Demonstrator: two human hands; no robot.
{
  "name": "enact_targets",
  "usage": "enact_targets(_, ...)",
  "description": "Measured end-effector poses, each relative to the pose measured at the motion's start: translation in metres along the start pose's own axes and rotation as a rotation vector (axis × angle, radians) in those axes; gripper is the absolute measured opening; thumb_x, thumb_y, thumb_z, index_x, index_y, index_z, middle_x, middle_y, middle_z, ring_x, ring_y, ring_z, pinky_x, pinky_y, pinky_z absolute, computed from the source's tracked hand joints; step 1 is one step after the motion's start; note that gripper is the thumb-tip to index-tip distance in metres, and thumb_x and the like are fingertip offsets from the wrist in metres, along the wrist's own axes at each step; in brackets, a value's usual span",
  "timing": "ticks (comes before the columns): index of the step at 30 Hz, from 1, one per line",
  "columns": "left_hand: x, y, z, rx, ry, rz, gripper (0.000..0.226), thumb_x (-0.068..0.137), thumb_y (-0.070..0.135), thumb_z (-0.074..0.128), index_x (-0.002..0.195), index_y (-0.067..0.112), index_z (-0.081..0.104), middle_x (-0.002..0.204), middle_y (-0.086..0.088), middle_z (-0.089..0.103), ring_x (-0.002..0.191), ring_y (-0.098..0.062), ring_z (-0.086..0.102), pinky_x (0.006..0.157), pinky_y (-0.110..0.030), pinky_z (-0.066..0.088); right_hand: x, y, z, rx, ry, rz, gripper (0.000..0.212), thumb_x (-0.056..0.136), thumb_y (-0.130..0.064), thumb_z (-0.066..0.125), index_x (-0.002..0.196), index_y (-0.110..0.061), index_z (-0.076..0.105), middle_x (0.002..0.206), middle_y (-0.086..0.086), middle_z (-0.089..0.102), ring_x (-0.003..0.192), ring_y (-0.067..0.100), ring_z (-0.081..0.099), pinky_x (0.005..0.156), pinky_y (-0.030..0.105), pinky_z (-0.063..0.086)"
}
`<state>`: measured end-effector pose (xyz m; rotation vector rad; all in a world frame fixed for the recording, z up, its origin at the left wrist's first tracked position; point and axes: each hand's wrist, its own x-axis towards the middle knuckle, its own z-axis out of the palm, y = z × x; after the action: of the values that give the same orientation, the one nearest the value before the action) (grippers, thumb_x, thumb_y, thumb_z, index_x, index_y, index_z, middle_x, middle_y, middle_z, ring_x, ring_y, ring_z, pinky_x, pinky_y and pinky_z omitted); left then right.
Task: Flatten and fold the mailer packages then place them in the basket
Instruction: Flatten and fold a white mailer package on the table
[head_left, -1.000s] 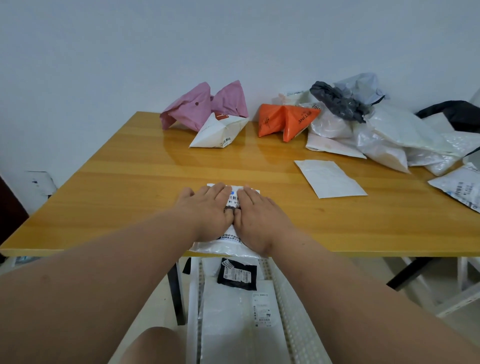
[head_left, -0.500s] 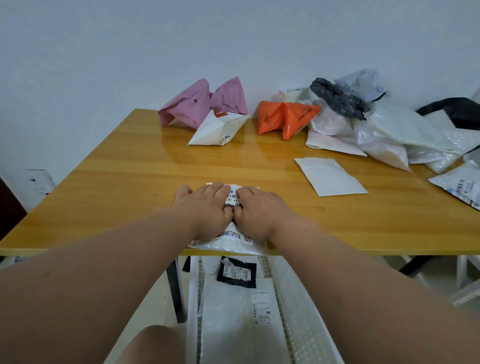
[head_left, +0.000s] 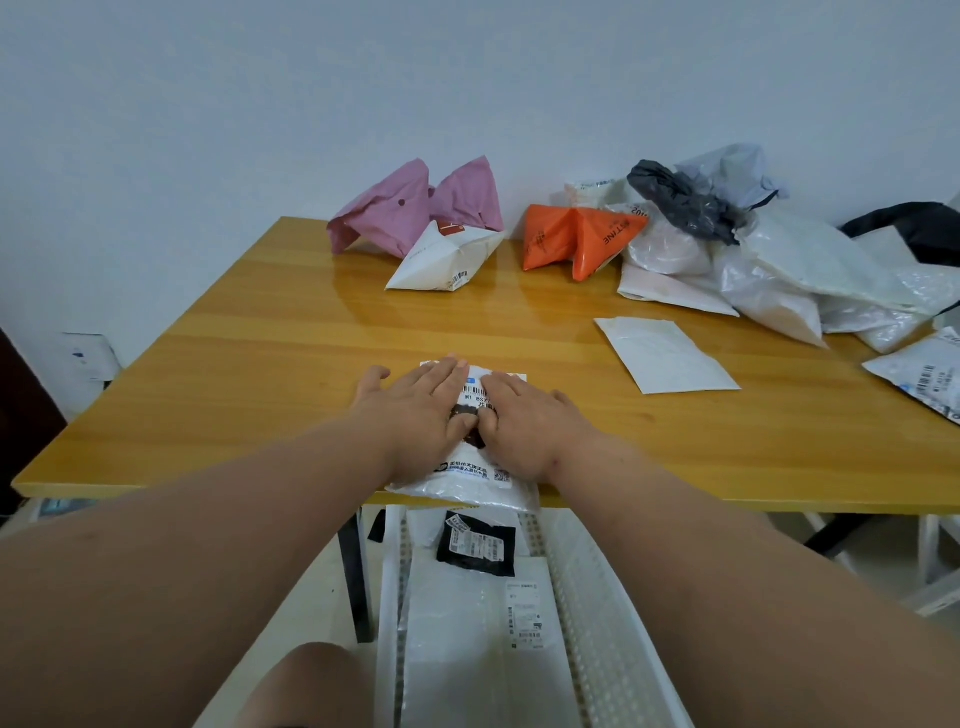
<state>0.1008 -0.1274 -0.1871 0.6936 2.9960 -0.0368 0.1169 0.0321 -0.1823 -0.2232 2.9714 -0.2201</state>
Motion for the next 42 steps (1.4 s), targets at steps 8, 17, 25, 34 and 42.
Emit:
enact_targets(8, -0.022, -0.008, -0.012, 0.024, 0.099, 0.034, 0.061, 0.097, 0.062, 0.023, 0.152, 0.035, 0.024, 0.155, 0.010, 0.027, 0.140, -0.014, 0.025, 0.111, -0.043, 0.017, -0.014, -0.003, -0.001, -0.134, 0.144, 0.164, 0.052, 0.101, -0.049, 0.024, 0.138, -0.017, 0.040, 0.143, 0.007, 0.043, 0.131, 0.028, 0.039, 0.109, 0.049, 0.028)
enact_targets(17, -0.016, 0.005, -0.010, 0.184, 0.164, 0.078, 0.042, 0.100, 0.032, 0.045, 0.142, 0.034, 0.041, 0.139, 0.005, 0.045, 0.127, -0.020, 0.038, 0.101, -0.037, 0.029, -0.028, 0.003, -0.007, -0.147, 0.126, -0.142, 0.050, 0.103, -0.030, 0.030, 0.153, -0.027, 0.024, 0.163, -0.004, 0.015, 0.150, 0.020, 0.009, 0.121, 0.045, 0.012)
enact_targets(25, -0.011, 0.016, 0.011, -0.015, -0.011, 0.051, 0.052, 0.106, 0.032, 0.022, 0.153, 0.009, 0.022, 0.159, -0.008, 0.023, 0.145, -0.026, 0.021, 0.120, -0.038, 0.019, -0.030, 0.004, 0.008, -0.066, 0.101, -0.096, 0.056, 0.104, -0.042, 0.025, 0.155, -0.021, 0.015, 0.165, -0.003, 0.005, 0.151, 0.018, -0.001, 0.121, 0.046, 0.001)
enact_targets(34, -0.018, 0.017, 0.007, -0.059, -0.149, 0.044, 0.063, 0.104, 0.045, 0.009, 0.155, 0.014, -0.009, 0.163, -0.005, -0.014, 0.150, -0.020, -0.015, 0.123, -0.039, -0.001, -0.027, 0.002, 0.010, -0.025, 0.065, -0.058, 0.055, 0.105, -0.035, 0.022, 0.157, -0.020, 0.010, 0.165, -0.002, 0.001, 0.151, 0.015, -0.004, 0.120, 0.041, -0.005)
enact_targets(42, -0.012, 0.015, 0.008, -0.055, -0.189, 0.038, 0.062, 0.104, 0.045, 0.009, 0.155, 0.015, -0.010, 0.163, -0.004, -0.015, 0.150, -0.020, -0.016, 0.123, -0.040, 0.000, -0.028, 0.001, 0.014, -0.017, 0.107, -0.055, 0.054, 0.104, -0.033, 0.024, 0.156, -0.020, 0.016, 0.164, -0.002, 0.010, 0.151, 0.017, 0.001, 0.121, 0.042, -0.001)
